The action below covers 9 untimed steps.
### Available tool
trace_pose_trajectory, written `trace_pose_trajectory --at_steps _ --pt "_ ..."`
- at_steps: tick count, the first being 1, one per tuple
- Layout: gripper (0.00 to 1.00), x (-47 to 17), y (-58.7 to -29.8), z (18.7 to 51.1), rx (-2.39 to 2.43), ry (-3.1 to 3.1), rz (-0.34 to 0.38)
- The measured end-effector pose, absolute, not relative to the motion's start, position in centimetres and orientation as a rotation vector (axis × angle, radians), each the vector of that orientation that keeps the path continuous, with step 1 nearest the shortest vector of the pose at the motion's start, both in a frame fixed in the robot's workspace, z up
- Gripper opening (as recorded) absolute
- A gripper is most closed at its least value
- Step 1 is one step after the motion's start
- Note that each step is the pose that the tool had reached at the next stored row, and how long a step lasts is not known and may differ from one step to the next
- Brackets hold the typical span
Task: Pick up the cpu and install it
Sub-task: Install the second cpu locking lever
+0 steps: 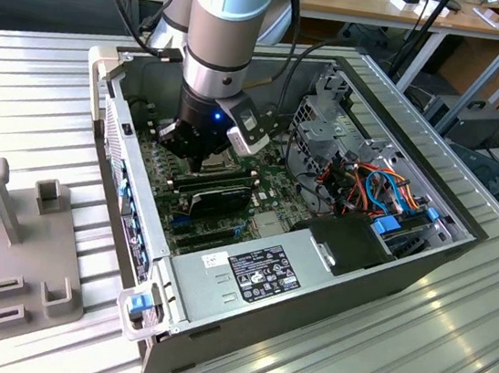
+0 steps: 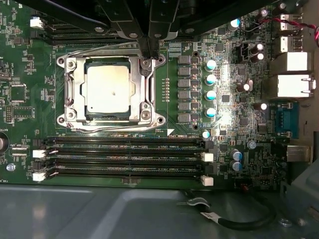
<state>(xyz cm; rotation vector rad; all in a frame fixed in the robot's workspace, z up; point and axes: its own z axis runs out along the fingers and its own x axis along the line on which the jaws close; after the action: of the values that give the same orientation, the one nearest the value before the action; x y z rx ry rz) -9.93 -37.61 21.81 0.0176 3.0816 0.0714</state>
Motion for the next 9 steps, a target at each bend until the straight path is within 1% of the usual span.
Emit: trace_pose_trajectory --at_steps 9 --pt "0.11 -9.94 -37.61 21.38 0.017 3.082 0.068"
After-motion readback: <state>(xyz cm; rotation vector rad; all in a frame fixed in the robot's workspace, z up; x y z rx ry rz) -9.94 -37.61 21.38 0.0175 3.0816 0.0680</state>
